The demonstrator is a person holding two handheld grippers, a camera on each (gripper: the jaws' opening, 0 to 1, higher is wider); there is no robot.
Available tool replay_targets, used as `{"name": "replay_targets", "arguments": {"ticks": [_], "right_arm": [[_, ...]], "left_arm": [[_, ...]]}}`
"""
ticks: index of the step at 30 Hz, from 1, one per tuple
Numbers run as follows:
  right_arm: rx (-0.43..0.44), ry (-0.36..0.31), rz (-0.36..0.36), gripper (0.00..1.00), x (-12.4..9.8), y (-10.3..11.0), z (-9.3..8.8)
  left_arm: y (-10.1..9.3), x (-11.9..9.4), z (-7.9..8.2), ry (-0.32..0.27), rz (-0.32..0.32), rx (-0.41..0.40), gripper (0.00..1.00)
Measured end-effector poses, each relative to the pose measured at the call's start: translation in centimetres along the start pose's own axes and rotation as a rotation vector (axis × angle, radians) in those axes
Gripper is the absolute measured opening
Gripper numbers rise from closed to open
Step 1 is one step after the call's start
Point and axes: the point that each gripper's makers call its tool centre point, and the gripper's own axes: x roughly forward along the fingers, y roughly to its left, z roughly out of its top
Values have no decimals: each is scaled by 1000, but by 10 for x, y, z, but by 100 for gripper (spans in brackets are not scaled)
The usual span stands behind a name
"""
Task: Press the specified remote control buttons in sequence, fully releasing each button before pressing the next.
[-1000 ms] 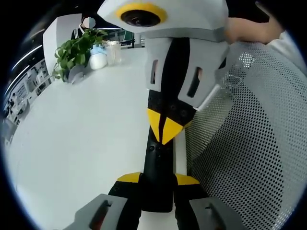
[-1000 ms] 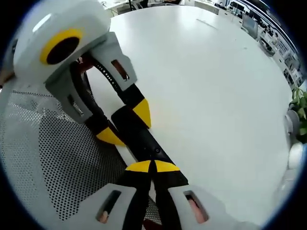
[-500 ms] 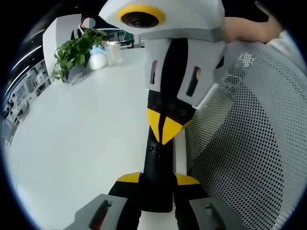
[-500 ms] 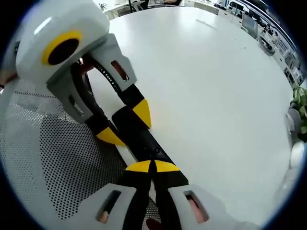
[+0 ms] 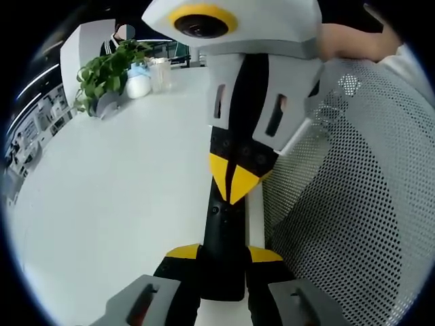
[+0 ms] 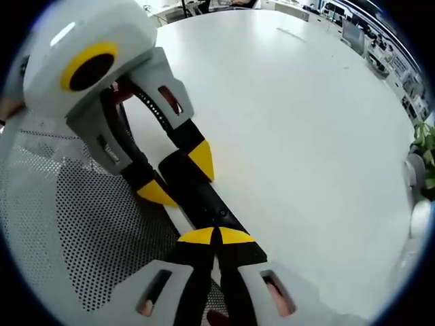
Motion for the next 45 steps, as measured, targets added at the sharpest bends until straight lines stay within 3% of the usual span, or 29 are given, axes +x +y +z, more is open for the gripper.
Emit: {"name": "replay_targets", "arguments": {"ticks": [45], "right_arm": [[-37,59,5,0,-6,-2,-20]], "left_arm": [[0,0,0,-4,-4,25,24]]}}
